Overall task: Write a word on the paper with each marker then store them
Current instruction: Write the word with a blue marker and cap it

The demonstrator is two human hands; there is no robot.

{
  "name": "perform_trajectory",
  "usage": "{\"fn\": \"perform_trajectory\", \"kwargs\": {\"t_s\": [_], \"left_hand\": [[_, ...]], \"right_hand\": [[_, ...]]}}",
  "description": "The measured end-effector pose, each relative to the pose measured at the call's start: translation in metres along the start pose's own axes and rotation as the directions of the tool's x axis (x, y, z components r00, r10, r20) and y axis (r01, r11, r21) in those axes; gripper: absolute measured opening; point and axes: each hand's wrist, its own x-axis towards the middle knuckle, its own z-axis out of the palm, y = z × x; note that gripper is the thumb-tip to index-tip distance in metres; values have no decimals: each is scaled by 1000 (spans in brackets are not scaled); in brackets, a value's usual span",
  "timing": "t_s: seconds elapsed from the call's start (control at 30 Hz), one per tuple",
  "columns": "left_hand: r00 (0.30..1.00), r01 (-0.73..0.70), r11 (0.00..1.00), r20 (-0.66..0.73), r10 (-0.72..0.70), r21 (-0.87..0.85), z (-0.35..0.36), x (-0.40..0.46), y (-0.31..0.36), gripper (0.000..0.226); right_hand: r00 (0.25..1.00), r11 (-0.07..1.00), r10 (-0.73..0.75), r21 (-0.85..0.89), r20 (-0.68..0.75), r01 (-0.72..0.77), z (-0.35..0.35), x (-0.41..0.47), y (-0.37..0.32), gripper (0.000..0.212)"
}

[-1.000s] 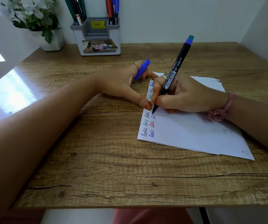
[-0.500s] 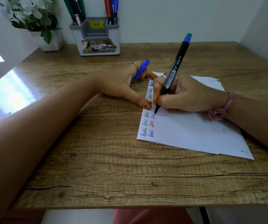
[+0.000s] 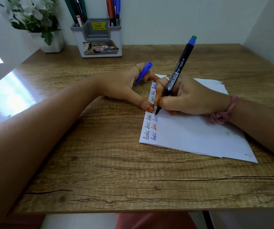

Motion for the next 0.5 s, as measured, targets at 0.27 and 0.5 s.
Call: {"fn": "perform_trajectory", "kwargs": {"t_s": [0.27,0.5], "left_hand": [[1000,11,1000,9,-11,-19,-2,-1,0,95],[999,-37,999,-21,37,-31,-4,-3,1,74]], "right_hand": [[1000,1000,-5,9,-19,5,-1,0,0,4],[935,937,37,337,-351,89,-18,9,-1,10]]}}
